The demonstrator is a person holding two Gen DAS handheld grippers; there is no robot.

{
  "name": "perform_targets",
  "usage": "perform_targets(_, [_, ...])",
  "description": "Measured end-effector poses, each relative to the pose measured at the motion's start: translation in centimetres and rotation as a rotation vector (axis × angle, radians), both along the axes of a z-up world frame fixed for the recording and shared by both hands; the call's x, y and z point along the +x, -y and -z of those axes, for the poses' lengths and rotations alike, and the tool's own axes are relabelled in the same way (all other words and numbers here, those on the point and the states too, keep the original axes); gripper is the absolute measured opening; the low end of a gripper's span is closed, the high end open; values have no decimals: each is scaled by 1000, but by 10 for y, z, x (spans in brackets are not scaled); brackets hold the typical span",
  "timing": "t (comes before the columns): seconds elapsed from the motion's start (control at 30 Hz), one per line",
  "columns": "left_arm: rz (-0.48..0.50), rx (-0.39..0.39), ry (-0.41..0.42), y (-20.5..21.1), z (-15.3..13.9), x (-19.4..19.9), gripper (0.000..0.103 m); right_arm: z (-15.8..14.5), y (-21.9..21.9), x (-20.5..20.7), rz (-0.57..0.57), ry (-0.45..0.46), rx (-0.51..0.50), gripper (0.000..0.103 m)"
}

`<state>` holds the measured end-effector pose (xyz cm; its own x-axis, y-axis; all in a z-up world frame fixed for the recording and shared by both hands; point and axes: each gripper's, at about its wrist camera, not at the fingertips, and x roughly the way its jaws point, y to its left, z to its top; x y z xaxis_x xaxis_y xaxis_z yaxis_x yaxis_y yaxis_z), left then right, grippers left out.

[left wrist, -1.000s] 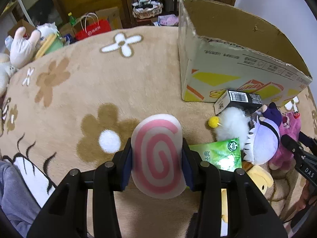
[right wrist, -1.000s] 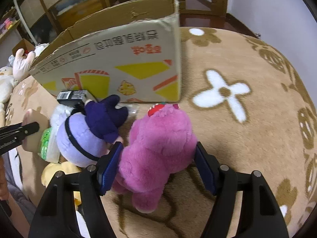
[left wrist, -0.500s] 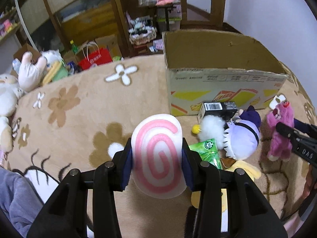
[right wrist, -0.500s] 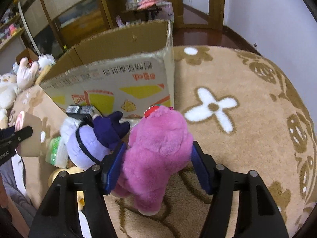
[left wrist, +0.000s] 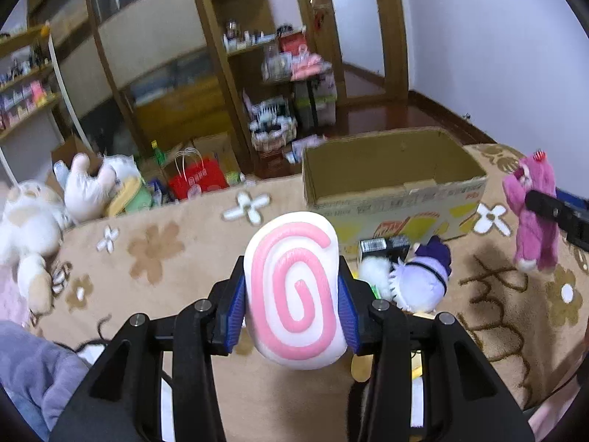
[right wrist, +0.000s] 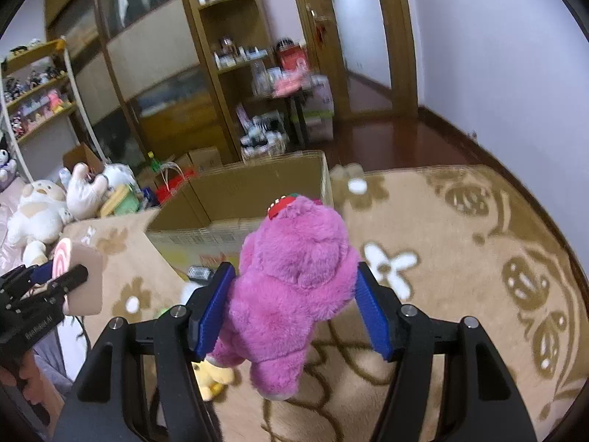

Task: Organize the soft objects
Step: 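Close the left tool on the swirl cushion while the right tool grips the pink bear, then carry both toys over the cardboard box and open both tools to drop them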

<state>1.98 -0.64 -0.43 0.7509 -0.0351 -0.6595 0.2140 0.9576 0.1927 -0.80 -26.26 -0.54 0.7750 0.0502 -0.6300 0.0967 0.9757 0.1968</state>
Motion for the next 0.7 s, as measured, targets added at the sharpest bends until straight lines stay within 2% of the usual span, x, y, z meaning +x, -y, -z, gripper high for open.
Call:
perform_targets(0.17, [22,-11,52,5,-20,0,42,-27,-5,2,-25,72,-13,69])
perform_targets(0.33, [27,-43,81,11,-44,16,42,-56,-9,14,-54,123,-35,69])
perform_targets(0.5, [48,-43,125,23,-68,36,42,-81,-7,34,-69,172,-35,69])
perform_targets(0.7, [64,-33,177,41,-82,66,42,-93,-7,64,-89,220,-26,69])
